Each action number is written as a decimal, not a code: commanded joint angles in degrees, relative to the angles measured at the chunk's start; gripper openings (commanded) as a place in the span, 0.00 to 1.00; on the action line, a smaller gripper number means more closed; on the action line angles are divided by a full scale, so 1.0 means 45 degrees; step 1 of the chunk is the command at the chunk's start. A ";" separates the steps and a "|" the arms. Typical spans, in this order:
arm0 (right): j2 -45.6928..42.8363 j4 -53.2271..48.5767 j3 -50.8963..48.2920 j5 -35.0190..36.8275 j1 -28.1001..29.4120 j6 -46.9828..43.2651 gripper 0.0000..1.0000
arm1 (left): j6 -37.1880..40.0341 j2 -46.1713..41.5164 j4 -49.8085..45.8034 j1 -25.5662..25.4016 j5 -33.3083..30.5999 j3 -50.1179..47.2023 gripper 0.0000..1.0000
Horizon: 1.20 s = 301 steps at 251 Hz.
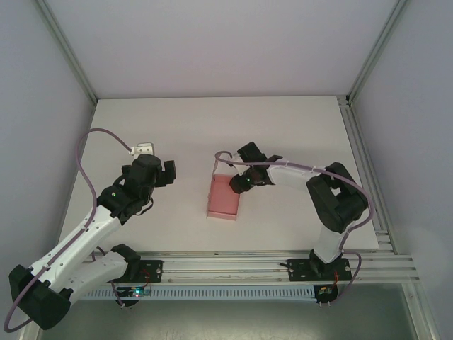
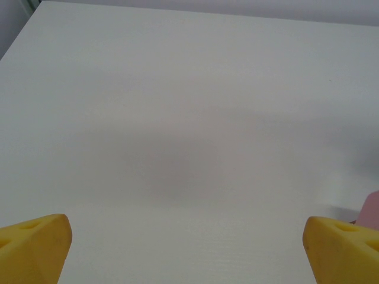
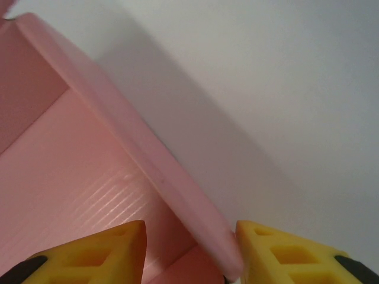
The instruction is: Assemble paper box
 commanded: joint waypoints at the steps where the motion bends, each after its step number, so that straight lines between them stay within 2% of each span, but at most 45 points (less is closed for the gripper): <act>1: -0.1303 0.0274 -0.0540 -0.0113 0.0525 0.1371 0.44 | -0.0252 -0.0066 0.0150 0.0203 -0.0420 -0.0067 1.00; 41: -0.2367 0.0507 -0.1476 -0.0795 0.1394 0.2570 0.49 | -0.0309 0.0252 0.0209 0.0214 -0.0335 -0.0008 1.00; 83: -0.2634 0.1150 -0.2051 -0.1262 0.2409 0.3339 0.50 | -0.0126 0.0552 0.0282 0.0305 -0.0118 0.0214 1.00; 110: -0.3036 0.1255 -0.1983 -0.0159 0.2496 0.2542 0.54 | 0.0137 0.0648 0.0386 0.0345 0.0294 0.0320 1.00; 123: -0.3351 0.1236 -0.1750 0.0398 0.2260 0.1487 0.59 | 0.0169 0.0671 0.0489 0.0383 0.0464 0.0301 1.00; 143: -0.3840 0.1591 -0.1452 -0.0004 0.1327 -0.0476 0.62 | 0.0243 0.0739 0.0759 0.0440 0.0923 0.0169 1.00; 169: -0.3994 0.2342 -0.0972 -0.2129 -0.0533 -0.2751 0.68 | 0.0426 0.0936 0.1208 0.0476 0.1824 -0.0065 1.00; 191: -0.3653 0.2260 -0.0378 -0.5202 -0.1542 -0.6551 0.78 | 0.0401 0.1164 0.1247 0.0509 0.2175 -0.0107 1.00; 208: -0.3333 0.0707 0.0307 -0.7240 -0.1549 -1.0857 0.90 | 0.0422 0.1220 0.1168 0.0544 0.2270 -0.0090 1.00; 220: -0.2971 -0.0334 0.1063 -0.7859 -0.1442 -1.2420 0.93 | 0.0466 0.1236 0.1074 0.0550 0.2327 -0.0070 1.00; 254: -0.1164 -0.3458 0.3875 -0.9019 -0.1355 -1.4992 0.94 | 0.0490 0.1079 0.0989 0.0597 0.2193 -0.0207 1.00; 301: 0.1355 -0.6426 0.6950 -0.7897 -0.0366 -1.6596 0.88 | 0.0526 0.0821 0.0555 0.0676 0.1972 -0.0208 1.00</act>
